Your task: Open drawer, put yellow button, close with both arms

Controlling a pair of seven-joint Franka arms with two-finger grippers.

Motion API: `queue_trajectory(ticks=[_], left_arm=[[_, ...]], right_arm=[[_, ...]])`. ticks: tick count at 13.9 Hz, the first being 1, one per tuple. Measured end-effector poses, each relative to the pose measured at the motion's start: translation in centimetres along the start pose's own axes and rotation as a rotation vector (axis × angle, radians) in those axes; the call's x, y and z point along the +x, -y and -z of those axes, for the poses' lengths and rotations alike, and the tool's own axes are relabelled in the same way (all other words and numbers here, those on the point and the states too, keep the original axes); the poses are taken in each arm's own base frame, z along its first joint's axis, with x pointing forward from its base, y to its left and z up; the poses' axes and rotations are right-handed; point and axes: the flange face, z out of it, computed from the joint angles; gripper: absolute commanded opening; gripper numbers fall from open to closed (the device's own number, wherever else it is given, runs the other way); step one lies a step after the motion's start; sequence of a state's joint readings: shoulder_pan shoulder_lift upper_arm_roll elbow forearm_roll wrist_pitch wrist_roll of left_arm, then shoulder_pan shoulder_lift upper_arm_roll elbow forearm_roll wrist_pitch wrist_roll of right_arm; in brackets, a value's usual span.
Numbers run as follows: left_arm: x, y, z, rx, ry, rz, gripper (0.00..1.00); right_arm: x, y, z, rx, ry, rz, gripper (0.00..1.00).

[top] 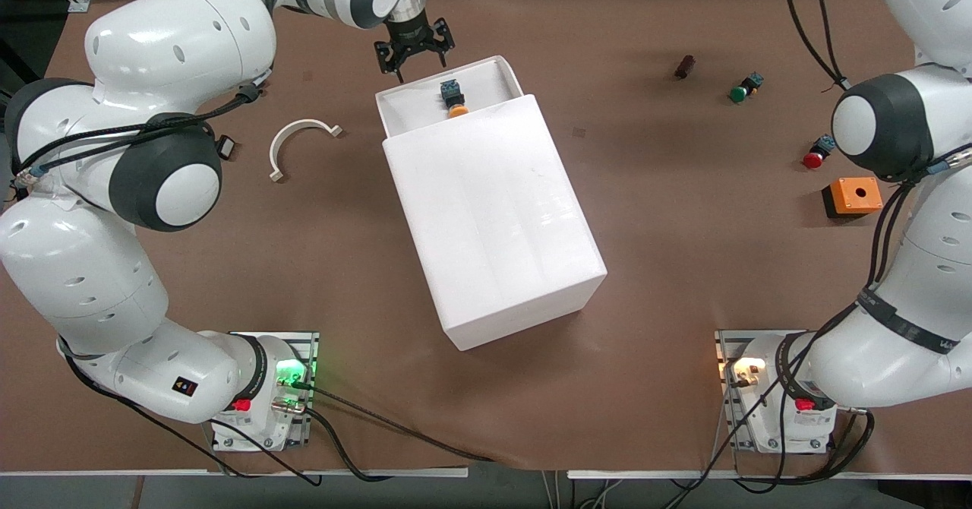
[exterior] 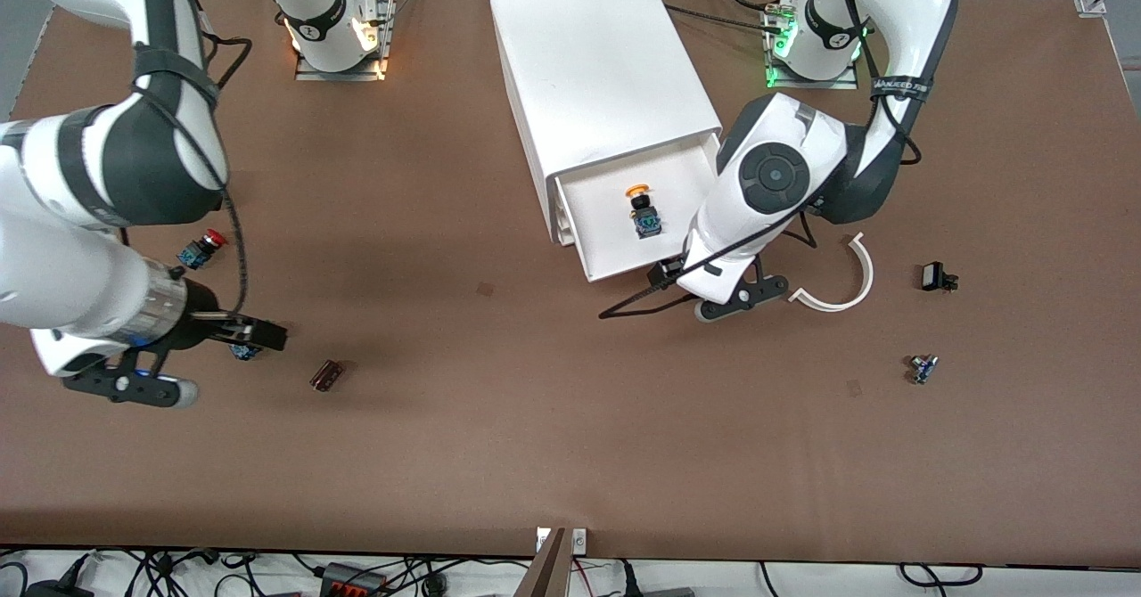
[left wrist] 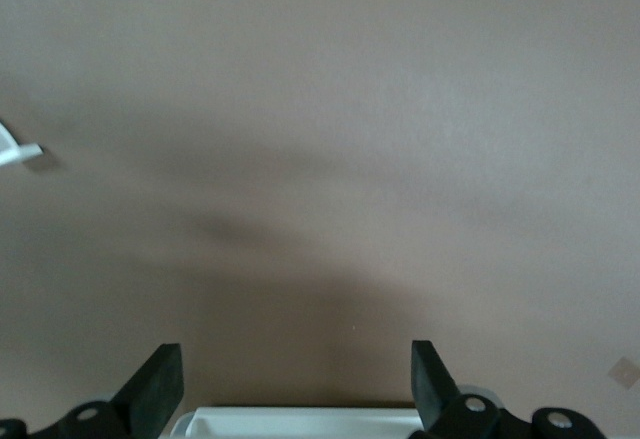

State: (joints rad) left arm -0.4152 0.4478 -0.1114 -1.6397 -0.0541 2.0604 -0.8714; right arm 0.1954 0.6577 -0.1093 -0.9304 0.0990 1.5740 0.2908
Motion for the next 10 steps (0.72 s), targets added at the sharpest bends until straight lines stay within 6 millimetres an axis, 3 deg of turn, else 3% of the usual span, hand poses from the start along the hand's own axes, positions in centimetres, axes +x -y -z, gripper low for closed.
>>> queue_trajectory(ticks=[4, 10], left_arm=[[-4.7, -1.3, -1.3, 0.044, 0.063, -0.048, 1.0], [-10.9, -2.8, -1.8, 0.133, 0.158, -0.119, 1.0]], right_arm=[[-0.2, -6.3, 2.5, 0.007, 0.007, -0.058, 1.0], [-3.4, -14.8, 8.4, 0.031, -0.062, -0.01, 1.0]])
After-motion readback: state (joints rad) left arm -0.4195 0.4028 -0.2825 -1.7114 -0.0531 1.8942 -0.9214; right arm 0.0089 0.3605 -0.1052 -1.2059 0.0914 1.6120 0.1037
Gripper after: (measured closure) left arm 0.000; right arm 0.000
